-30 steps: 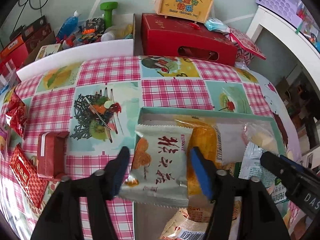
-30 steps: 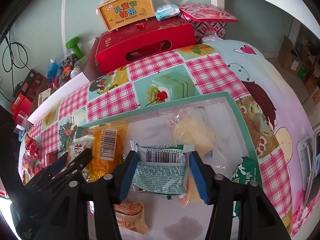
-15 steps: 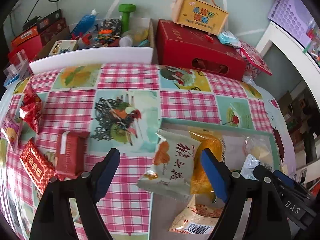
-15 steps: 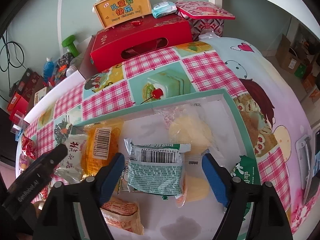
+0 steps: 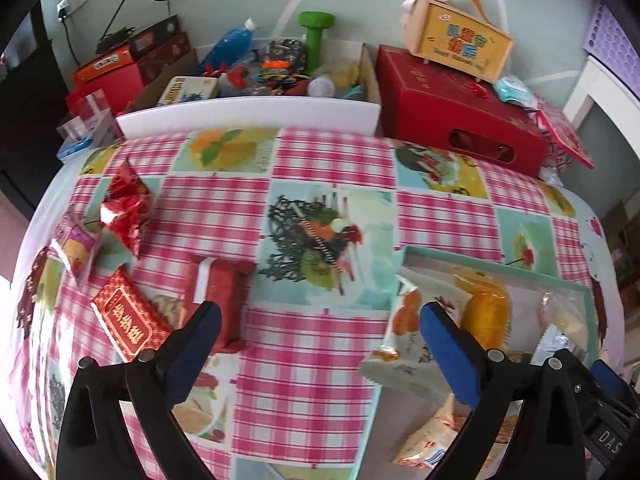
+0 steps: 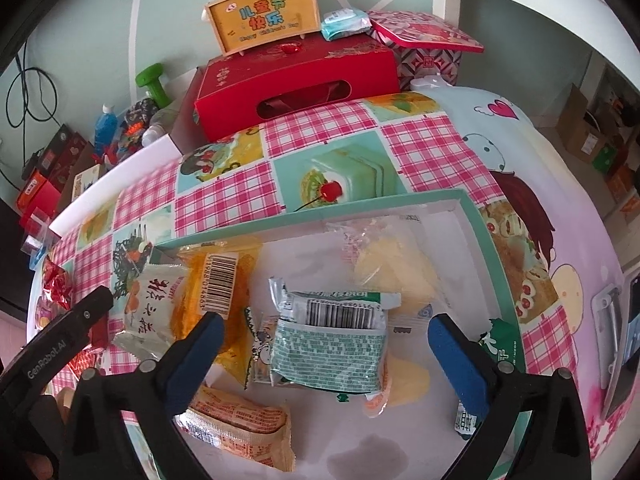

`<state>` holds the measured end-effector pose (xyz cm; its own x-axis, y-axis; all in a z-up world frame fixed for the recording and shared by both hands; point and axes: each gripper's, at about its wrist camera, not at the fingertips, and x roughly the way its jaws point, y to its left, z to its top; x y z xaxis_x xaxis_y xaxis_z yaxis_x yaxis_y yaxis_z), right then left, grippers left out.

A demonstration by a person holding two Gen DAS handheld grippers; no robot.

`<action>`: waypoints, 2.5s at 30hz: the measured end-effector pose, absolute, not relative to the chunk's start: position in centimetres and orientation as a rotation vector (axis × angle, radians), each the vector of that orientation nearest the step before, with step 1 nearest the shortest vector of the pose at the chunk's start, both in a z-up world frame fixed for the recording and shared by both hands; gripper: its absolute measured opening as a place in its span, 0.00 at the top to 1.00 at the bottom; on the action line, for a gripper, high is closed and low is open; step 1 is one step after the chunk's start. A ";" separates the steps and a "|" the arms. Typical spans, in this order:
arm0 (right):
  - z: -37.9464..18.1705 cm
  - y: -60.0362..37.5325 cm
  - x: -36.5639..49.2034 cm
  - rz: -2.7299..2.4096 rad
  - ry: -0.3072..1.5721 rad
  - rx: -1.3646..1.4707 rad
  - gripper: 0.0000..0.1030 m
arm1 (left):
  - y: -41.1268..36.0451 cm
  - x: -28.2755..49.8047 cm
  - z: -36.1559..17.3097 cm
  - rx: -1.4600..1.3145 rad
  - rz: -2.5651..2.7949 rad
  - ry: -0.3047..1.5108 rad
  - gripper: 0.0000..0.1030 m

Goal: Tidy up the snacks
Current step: 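Move both tools back to the red packs on the tablecloth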

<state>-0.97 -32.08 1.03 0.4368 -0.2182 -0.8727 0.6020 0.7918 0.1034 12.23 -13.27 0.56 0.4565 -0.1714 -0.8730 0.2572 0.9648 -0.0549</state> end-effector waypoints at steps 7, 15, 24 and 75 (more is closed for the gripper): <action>2.1 -30.8 -0.6 -0.503 0.976 0.404 0.00 | -11.9 12.0 1.4 0.090 -0.238 1.048 0.04; 3.3 -27.0 0.7 -0.401 0.937 0.368 0.00 | -8.6 12.4 2.1 0.107 -0.148 1.039 0.04; 2.8 -22.1 2.3 -0.308 0.967 0.303 0.00 | -3.0 12.3 1.4 0.058 -0.023 1.073 0.04; -5.1 -9.0 15.7 -0.115 1.078 0.078 0.11 | 8.3 18.5 -6.0 -0.279 0.097 1.215 0.04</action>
<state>15.68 -8.97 -5.08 0.4682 -0.0551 -0.8819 0.1316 0.9913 0.0079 18.46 8.30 -5.97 0.3491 -0.0749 -0.9341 -0.2218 0.9619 -0.1600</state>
